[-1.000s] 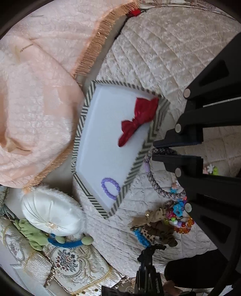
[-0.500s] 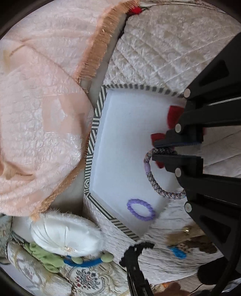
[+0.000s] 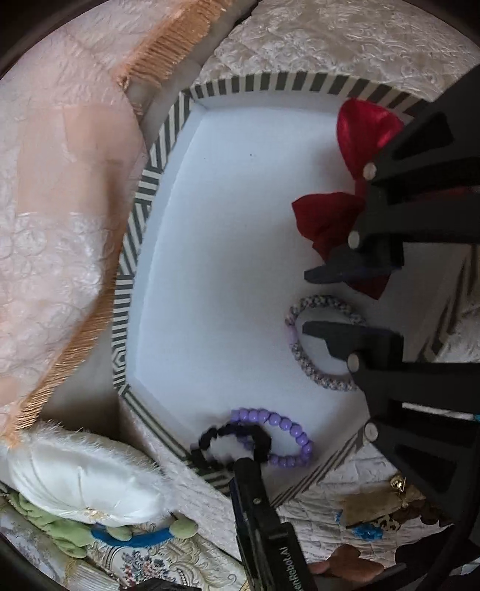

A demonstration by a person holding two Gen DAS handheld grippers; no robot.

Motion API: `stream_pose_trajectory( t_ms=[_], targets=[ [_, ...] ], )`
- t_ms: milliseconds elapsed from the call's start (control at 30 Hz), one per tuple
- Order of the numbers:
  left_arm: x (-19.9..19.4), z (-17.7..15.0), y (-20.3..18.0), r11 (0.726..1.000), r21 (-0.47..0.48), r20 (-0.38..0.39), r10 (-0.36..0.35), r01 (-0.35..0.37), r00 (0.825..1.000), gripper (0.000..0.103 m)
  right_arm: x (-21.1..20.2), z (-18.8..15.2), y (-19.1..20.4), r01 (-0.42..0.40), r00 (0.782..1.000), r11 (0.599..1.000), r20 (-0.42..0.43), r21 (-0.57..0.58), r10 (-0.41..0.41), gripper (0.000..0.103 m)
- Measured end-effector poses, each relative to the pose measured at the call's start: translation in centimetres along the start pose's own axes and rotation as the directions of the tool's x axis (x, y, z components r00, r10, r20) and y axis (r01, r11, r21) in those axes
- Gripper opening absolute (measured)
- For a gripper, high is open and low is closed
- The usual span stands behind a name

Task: Organize jewelry

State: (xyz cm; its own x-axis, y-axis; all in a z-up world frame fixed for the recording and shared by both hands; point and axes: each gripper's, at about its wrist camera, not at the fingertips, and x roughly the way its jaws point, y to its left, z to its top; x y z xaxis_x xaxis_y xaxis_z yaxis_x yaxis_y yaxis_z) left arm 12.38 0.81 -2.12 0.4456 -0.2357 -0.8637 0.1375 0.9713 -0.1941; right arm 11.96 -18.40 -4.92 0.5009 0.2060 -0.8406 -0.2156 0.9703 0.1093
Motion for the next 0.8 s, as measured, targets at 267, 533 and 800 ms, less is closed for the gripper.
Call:
stream_pose_trajectory(
  t_ms=[267, 533, 800],
  targets=[
    [-5.0, -3.2, -0.8, 0.997, 0.026, 0.084, 0.074, -0.076, 0.994, 0.036, -7.4, -2.9, 0.6, 0.015, 0.992, 1.000, 0.128, 0.027, -0.018, 0.045],
    [-9.7, -7.8, -1.9, 0.990, 0.010, 0.160, 0.138, -0.142, 0.977, 0.036, -13.4, -8.0, 1.3, 0.039, 0.979, 0.996, 0.196, 0.084, -0.055, 0.051],
    [-12.6, -11.5, -3.5, 0.984, 0.008, 0.213, 0.171, -0.177, 0.962, 0.036, -16.5, -12.3, 2.6, 0.055, 0.969, 0.993, 0.233, 0.105, -0.078, 0.056]
  ],
)
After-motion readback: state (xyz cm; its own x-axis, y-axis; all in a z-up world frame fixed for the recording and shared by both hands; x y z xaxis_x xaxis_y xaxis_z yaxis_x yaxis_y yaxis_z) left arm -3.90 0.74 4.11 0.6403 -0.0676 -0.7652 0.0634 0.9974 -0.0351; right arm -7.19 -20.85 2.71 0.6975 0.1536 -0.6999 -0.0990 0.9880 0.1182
